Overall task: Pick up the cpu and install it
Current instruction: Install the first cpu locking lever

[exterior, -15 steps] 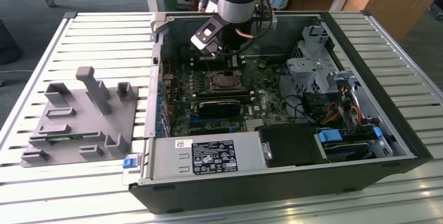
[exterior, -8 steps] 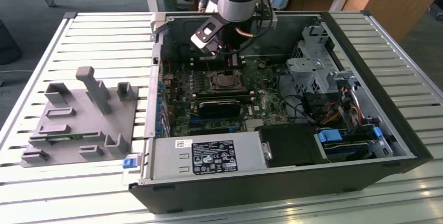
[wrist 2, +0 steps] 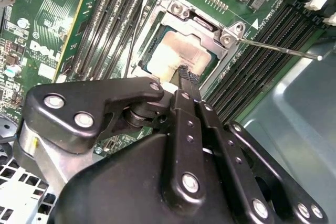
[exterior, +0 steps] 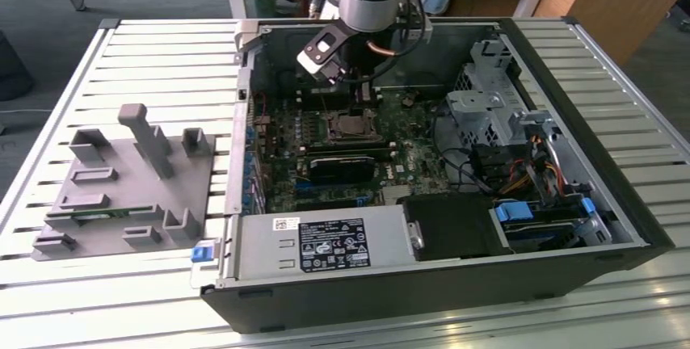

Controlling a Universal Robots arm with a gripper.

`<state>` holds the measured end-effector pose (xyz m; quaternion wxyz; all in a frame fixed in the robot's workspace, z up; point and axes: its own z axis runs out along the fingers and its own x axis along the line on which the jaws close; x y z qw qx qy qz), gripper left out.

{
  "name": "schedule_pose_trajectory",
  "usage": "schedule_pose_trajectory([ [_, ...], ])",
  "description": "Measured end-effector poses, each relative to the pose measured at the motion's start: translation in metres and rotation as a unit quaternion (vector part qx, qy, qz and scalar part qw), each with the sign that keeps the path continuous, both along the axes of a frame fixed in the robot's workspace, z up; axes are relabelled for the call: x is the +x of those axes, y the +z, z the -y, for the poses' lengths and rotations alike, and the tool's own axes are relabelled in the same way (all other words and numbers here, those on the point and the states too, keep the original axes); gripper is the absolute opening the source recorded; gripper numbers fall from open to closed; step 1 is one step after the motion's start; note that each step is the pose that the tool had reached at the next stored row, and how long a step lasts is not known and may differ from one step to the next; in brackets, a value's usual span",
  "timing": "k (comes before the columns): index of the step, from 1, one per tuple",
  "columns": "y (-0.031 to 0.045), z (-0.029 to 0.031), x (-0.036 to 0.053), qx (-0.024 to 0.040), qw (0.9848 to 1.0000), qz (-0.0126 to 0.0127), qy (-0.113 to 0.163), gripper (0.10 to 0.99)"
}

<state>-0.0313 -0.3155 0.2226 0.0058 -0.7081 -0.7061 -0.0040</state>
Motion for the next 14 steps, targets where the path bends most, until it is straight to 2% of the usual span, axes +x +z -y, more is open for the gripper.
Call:
schedule_pose_trajectory([
  [14,0.0148,0.0,0.0001,0.0,1.0,-0.0001,0.0,0.106],
])
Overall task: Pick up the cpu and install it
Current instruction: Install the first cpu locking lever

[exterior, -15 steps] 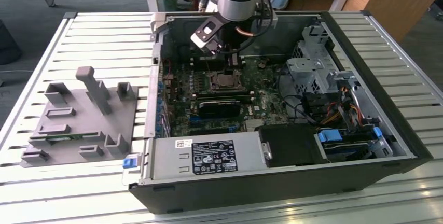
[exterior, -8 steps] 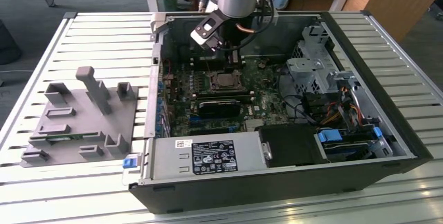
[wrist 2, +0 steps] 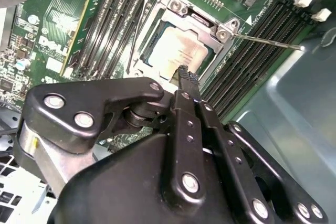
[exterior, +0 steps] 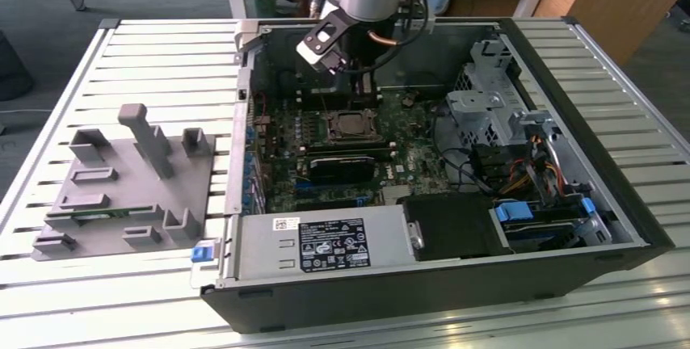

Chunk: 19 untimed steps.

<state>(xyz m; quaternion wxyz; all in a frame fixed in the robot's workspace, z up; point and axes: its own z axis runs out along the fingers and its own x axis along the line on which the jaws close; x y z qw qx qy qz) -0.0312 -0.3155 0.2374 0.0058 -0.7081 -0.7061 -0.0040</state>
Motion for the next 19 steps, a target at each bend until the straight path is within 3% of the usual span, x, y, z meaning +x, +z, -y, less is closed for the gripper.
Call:
schedule_pose_trajectory([
  [7,0.0162,0.0,0.0,0.0,1.0,0.0,0.0,0.106],
  [15,0.046,0.0,0.0,-0.0001,1.0,0.0,0.0,0.106],
  [19,0.0492,0.0,0.0,0.0001,1.0,0.0,0.0,0.106],
])
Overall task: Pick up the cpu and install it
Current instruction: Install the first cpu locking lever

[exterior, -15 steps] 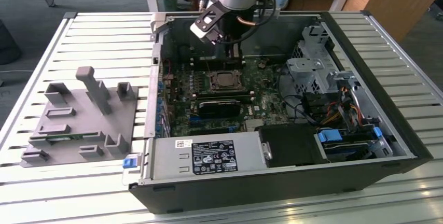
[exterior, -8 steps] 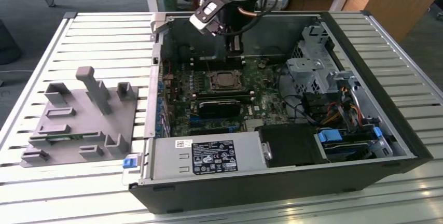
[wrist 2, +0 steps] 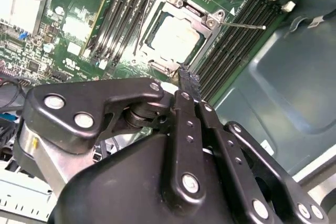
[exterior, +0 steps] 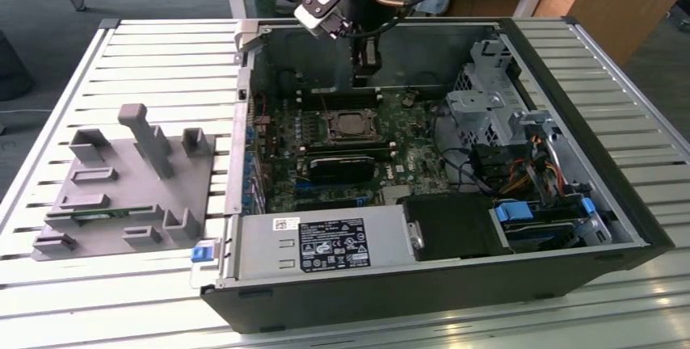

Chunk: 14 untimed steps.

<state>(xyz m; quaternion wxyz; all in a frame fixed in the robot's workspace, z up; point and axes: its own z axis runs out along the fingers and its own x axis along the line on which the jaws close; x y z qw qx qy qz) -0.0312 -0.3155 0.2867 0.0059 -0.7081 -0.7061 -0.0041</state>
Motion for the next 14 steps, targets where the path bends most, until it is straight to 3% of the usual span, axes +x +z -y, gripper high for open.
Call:
schedule_pose_trajectory([
  [4,0.0001,-0.0007,0.0,-0.0001,1.0,-0.0001,0.003,0.106],
  [7,0.0001,-0.0006,0.0,-0.0001,0.9996,0.0,0.027,0.106],
  [14,-0.0001,-0.0006,0.0,-0.0001,0.997,0.0,0.078,0.106],
])
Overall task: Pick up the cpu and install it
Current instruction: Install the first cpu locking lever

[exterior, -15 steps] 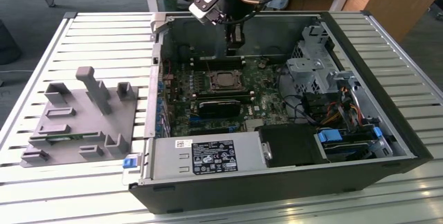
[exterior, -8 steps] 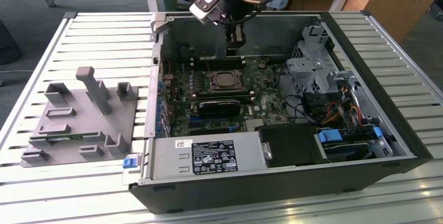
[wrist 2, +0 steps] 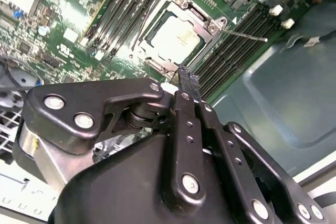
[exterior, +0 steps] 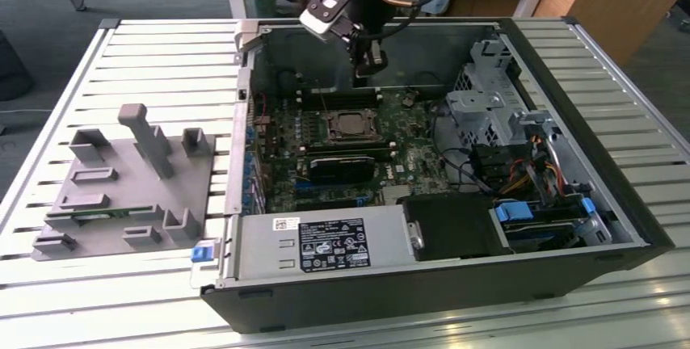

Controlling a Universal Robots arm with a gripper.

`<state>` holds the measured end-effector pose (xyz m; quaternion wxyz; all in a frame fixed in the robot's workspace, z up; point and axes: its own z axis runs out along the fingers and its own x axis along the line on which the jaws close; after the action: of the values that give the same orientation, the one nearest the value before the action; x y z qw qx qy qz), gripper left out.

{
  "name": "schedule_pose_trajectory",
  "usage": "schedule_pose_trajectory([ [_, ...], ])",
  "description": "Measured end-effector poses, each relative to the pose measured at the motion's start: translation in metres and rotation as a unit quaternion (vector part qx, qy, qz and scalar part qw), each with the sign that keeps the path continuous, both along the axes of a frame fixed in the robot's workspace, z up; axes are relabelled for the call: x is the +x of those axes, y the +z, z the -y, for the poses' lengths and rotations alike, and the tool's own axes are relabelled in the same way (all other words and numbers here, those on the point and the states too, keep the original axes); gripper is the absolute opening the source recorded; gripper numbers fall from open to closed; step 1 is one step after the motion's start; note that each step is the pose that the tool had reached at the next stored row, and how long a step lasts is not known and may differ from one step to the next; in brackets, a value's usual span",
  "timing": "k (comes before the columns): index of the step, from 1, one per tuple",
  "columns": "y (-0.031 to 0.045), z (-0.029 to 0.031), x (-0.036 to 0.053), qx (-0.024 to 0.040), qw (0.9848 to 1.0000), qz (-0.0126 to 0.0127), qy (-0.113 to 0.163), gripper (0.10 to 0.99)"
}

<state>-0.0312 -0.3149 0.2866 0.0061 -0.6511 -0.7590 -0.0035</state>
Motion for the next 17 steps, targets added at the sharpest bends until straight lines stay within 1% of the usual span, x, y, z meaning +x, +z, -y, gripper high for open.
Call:
schedule_pose_trajectory([
  [4,0.0,0.0001,0.0,0.0,0.9998,0.0,0.02,0.106],
  [7,0.0,0.0002,0.0,0.0,0.9993,0.0,0.036,0.106],
  [13,0.0,0.0002,0.0,0.0,0.998,0.0,0.064,0.106],
  [17,0.0,0.0002,0.0,0.0,0.9966,0.0,0.083,0.106],
])
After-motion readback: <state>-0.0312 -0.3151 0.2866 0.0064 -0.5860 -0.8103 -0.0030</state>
